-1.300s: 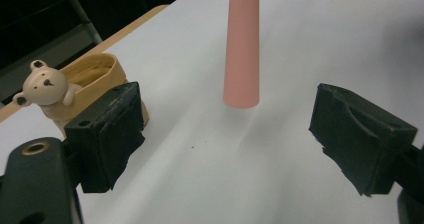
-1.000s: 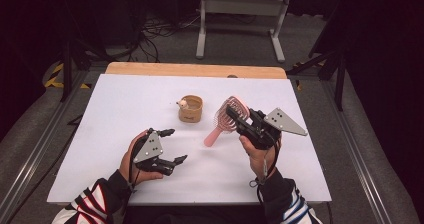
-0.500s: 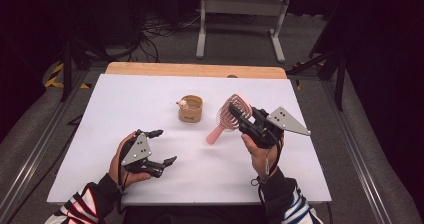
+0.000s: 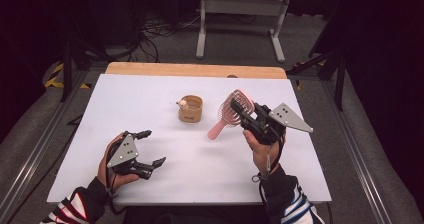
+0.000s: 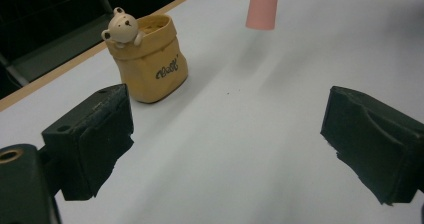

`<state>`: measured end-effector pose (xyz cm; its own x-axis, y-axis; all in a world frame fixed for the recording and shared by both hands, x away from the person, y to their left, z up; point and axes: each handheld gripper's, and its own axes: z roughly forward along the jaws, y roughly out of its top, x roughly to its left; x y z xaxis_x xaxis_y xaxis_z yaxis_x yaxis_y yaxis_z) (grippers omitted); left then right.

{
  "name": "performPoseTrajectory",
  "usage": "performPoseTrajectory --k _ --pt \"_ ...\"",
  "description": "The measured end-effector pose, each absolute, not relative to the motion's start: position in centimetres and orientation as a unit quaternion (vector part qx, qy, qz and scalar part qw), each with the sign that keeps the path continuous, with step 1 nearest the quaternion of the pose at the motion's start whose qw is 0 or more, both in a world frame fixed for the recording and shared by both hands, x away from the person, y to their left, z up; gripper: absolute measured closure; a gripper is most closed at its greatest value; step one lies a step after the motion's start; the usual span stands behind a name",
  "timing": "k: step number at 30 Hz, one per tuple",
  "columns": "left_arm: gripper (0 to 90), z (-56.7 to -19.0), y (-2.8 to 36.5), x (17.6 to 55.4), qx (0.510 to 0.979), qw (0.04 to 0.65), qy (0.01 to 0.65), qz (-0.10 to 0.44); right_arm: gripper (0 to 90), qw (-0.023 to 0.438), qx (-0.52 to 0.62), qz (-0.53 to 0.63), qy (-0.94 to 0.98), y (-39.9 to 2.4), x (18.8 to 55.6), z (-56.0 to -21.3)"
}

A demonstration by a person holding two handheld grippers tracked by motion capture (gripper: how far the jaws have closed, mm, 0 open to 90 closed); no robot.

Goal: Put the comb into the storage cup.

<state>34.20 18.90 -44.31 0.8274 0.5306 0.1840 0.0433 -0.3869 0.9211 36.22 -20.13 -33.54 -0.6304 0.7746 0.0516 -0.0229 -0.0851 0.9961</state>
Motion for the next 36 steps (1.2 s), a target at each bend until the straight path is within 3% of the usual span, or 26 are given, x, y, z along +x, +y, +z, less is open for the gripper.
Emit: performPoseTrajectory --k 36 --pt "6.8 -44.9 21.6 33.4 0.792 0.520 0.207 0.244 64.3 0.342 0.302 0.674 0.581 -19.5 40.2 -30.2"
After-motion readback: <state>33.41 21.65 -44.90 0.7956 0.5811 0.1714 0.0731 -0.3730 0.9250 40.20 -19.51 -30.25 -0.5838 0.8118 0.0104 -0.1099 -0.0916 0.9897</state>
